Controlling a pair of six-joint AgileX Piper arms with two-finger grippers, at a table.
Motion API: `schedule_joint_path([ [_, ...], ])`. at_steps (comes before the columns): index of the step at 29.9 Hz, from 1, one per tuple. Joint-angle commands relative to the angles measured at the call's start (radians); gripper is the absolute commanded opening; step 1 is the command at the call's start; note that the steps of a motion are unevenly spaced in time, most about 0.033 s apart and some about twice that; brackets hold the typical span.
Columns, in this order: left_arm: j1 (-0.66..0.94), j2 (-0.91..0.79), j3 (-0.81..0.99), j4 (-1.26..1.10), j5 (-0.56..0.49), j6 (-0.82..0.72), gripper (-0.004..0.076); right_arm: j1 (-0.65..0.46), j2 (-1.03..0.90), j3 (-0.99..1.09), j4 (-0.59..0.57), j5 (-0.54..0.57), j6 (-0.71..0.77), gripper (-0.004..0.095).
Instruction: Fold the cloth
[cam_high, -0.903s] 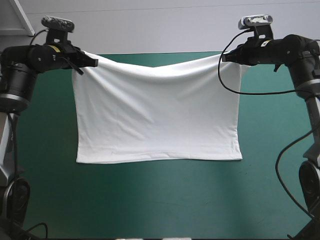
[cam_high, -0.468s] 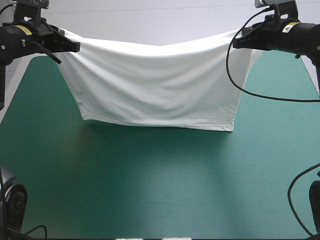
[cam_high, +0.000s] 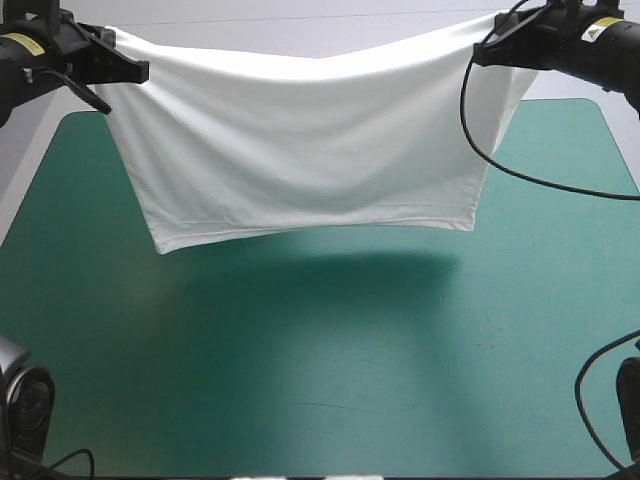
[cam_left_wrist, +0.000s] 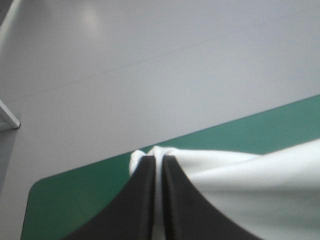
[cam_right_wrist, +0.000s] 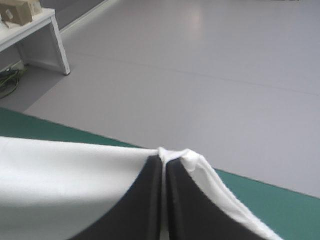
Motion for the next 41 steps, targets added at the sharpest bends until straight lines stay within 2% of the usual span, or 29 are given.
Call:
schedule_joint_path([
  [1,0.003,0.009,-0.029,-0.013,-0.21,0.0,0.0019,-0.004,0.021,-0.031,0.028,-0.213,-0.007,-0.0017],
  [9,0.003,0.131,-0.031,-0.013,-0.506,0.0,0.0019,-0.004,0.161,-0.036,0.184,-0.507,-0.096,-0.0017],
  [11,0.003,0.154,-0.037,-0.013,-0.568,0.0,0.0019,-0.004,0.188,-0.059,0.218,-0.551,-0.117,-0.0017],
  [14,0.003,0.181,-0.065,-0.013,-0.598,0.0,0.0019,-0.004,0.235,-0.153,0.22,-0.54,-0.117,-0.0017],
  [18,0.003,0.2,-0.092,-0.013,-0.565,0.0,0.0019,-0.013,0.294,-0.297,0.216,-0.433,-0.113,-0.0017],
  [23,0.003,0.236,-0.092,-0.013,-0.461,0.0,0.0019,-0.034,0.336,-0.321,0.192,-0.285,-0.047,-0.0017],
  [26,0.003,0.271,-0.092,-0.009,-0.349,0.008,0.0019,-0.037,0.378,-0.321,0.121,-0.134,0.029,-0.0017],
  [30,0.003,0.332,-0.092,-0.011,-0.155,0.05,0.0019,-0.037,0.439,-0.321,0.081,0.09,0.09,-0.0017],
  [34,0.003,0.38,-0.092,-0.007,0.114,0.048,0.0019,-0.035,0.455,-0.321,0.028,0.273,0.097,-0.0017],
  [36,0.003,0.389,-0.09,-0.012,0.222,0.043,0.0019,-0.035,0.44,-0.288,0.012,0.273,0.117,-0.0016],
  [41,0.001,0.308,0.056,-0.019,0.228,-0.005,0.0019,-0.028,0.313,-0.082,-0.023,0.273,0.121,-0.0016],
])
